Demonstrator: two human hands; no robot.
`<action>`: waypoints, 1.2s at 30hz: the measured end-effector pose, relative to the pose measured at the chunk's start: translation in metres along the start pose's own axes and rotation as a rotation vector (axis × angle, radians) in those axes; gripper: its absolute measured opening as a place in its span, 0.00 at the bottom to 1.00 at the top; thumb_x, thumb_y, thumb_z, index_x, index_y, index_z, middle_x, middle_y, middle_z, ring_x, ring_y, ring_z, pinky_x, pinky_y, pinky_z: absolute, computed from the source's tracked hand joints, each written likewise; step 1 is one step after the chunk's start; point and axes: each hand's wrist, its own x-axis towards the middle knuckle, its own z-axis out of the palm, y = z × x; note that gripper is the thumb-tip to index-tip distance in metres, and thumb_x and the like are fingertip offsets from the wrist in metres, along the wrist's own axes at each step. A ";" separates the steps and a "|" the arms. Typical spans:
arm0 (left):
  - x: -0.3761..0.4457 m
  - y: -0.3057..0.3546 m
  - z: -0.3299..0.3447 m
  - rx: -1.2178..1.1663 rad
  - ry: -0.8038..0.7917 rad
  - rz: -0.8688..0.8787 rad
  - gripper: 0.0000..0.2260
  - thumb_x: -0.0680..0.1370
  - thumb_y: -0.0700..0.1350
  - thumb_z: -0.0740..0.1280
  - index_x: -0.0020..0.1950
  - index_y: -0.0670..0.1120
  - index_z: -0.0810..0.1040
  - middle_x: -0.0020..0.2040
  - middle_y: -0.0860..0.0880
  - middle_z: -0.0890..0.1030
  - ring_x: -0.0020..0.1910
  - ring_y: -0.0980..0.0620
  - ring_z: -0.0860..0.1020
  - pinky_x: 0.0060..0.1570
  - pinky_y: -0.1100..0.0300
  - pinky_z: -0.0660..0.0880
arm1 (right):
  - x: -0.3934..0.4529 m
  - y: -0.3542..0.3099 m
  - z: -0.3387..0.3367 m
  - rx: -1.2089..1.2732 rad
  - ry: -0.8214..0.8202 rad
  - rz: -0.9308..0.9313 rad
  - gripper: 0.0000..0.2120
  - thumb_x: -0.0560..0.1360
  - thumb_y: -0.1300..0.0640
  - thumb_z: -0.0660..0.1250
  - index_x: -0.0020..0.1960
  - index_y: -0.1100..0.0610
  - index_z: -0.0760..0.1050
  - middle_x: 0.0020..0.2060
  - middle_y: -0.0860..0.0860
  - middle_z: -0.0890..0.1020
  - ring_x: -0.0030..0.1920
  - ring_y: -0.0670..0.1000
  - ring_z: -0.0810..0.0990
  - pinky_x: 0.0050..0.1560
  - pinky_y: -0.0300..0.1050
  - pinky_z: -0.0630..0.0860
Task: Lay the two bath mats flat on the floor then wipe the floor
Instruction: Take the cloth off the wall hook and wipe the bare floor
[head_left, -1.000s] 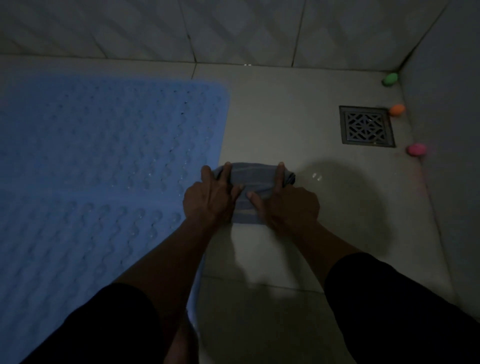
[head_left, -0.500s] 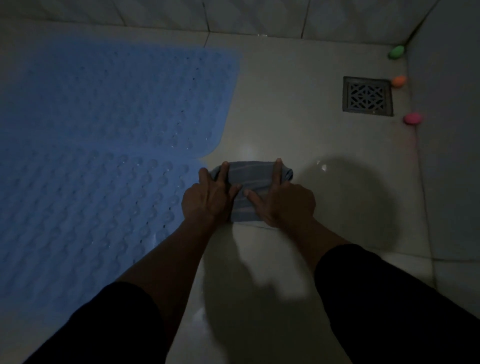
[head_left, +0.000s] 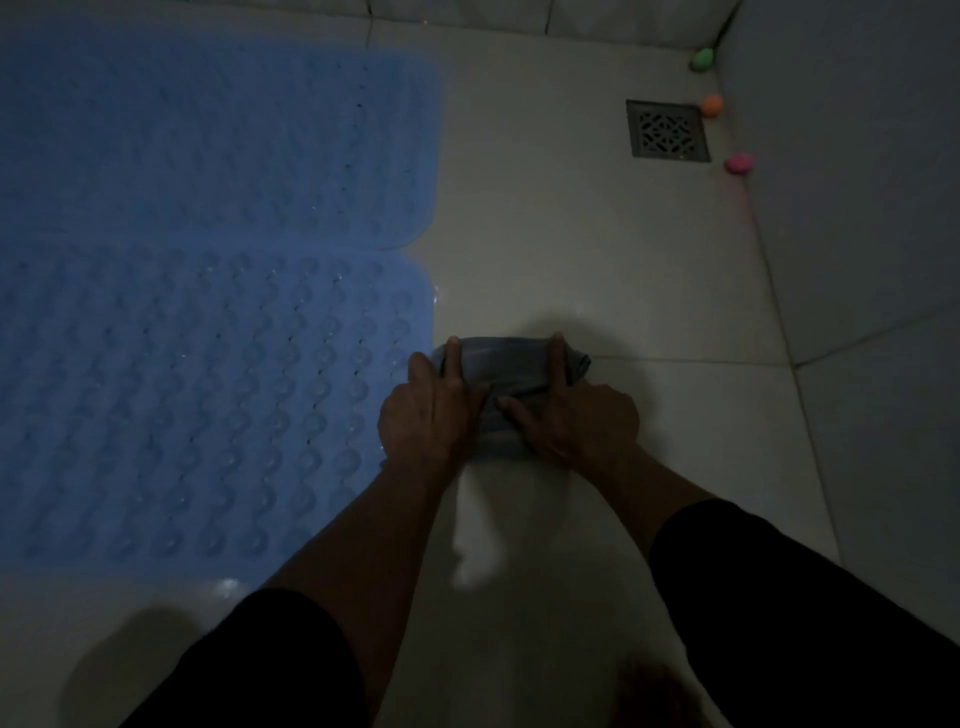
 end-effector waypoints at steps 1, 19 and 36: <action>-0.005 -0.004 0.006 0.011 -0.046 0.015 0.32 0.80 0.65 0.51 0.80 0.52 0.52 0.68 0.41 0.65 0.53 0.40 0.78 0.45 0.52 0.75 | -0.009 -0.001 0.003 0.000 0.001 0.014 0.49 0.71 0.23 0.47 0.79 0.50 0.33 0.53 0.62 0.81 0.46 0.60 0.82 0.41 0.49 0.68; -0.110 -0.017 0.026 0.056 -0.018 0.030 0.32 0.80 0.66 0.49 0.81 0.54 0.48 0.68 0.38 0.66 0.48 0.39 0.80 0.41 0.50 0.76 | -0.112 -0.001 0.048 0.156 -0.054 0.049 0.49 0.73 0.25 0.50 0.78 0.52 0.30 0.53 0.61 0.81 0.46 0.59 0.81 0.43 0.48 0.70; -0.190 -0.014 0.049 0.034 0.008 -0.101 0.31 0.81 0.66 0.49 0.80 0.54 0.48 0.63 0.41 0.67 0.47 0.40 0.80 0.39 0.50 0.76 | -0.168 0.011 0.077 0.165 -0.018 -0.064 0.47 0.74 0.26 0.49 0.78 0.51 0.30 0.59 0.62 0.77 0.49 0.60 0.80 0.43 0.49 0.67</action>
